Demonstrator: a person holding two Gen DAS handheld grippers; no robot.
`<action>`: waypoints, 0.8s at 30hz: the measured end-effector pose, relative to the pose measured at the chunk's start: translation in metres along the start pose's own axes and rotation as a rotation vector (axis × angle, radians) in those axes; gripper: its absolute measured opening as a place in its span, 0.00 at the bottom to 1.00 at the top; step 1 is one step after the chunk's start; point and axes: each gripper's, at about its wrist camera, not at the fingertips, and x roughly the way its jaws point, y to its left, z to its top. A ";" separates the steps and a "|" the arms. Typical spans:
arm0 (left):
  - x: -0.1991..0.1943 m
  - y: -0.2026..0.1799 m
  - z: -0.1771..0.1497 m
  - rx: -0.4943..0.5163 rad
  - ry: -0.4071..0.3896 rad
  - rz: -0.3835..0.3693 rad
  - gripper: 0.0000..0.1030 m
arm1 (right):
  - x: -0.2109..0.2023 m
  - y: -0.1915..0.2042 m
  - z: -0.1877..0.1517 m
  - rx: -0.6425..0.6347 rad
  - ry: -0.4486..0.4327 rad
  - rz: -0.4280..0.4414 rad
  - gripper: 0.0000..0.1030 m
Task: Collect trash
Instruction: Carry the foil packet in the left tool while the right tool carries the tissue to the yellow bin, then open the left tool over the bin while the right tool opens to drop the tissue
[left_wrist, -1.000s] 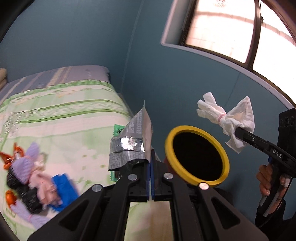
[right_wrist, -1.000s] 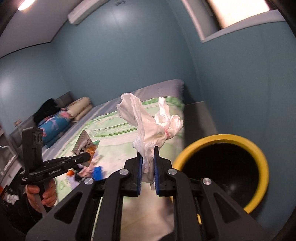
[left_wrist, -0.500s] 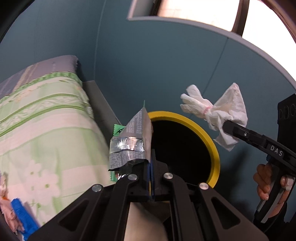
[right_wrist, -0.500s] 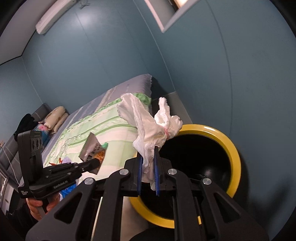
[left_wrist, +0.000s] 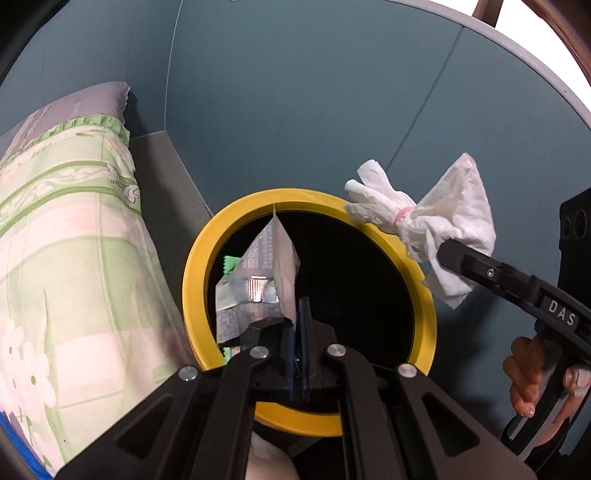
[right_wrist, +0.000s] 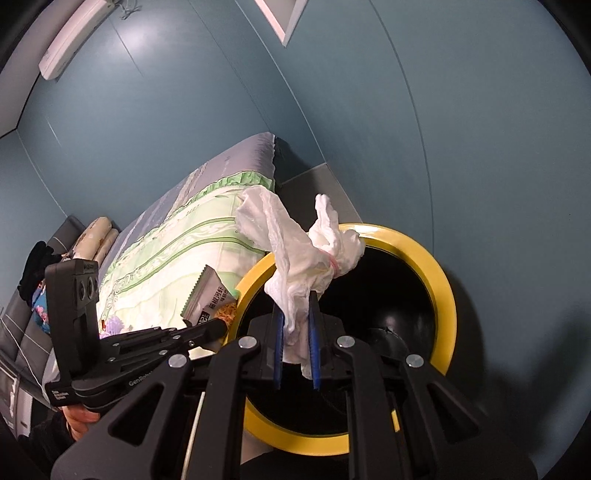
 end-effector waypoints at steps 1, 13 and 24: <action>-0.001 0.000 -0.001 -0.001 -0.001 0.000 0.03 | -0.003 0.003 -0.001 0.000 -0.001 -0.007 0.11; -0.024 0.020 -0.006 -0.071 -0.057 0.028 0.51 | -0.008 0.000 0.001 0.035 -0.023 -0.068 0.35; -0.093 0.052 -0.012 -0.122 -0.190 0.108 0.66 | -0.027 0.019 0.000 -0.004 -0.062 -0.066 0.39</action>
